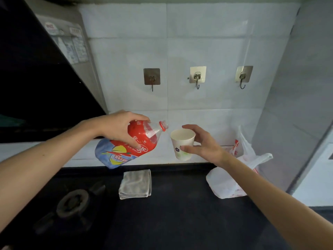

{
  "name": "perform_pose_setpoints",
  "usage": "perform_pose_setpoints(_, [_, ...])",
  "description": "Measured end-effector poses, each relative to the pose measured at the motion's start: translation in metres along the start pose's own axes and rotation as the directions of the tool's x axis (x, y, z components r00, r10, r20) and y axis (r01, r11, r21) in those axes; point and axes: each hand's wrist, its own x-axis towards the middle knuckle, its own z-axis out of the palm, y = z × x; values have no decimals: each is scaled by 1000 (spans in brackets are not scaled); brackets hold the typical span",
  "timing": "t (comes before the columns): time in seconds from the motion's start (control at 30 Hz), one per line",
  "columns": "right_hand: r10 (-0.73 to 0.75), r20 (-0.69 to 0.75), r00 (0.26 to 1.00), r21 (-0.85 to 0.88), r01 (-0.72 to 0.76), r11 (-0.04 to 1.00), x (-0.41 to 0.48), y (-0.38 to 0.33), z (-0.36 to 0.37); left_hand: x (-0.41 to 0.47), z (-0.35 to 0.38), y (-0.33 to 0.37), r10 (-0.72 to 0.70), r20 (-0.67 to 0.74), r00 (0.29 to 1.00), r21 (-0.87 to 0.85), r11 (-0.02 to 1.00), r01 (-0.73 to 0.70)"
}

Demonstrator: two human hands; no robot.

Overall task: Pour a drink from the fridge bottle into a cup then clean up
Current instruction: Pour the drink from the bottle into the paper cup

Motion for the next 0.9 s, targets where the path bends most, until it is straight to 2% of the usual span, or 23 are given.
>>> perform_pose_setpoints(0.17, [-13, 18, 1000, -13, 13, 1000, 1, -7, 7, 1, -20, 3, -21, 82, 996, 134, 991, 10])
perform_pose_setpoints(0.9, [-4, 100, 995, -51, 9, 999, 19, -15, 14, 22, -48, 6, 40, 185, 982, 296, 950, -95])
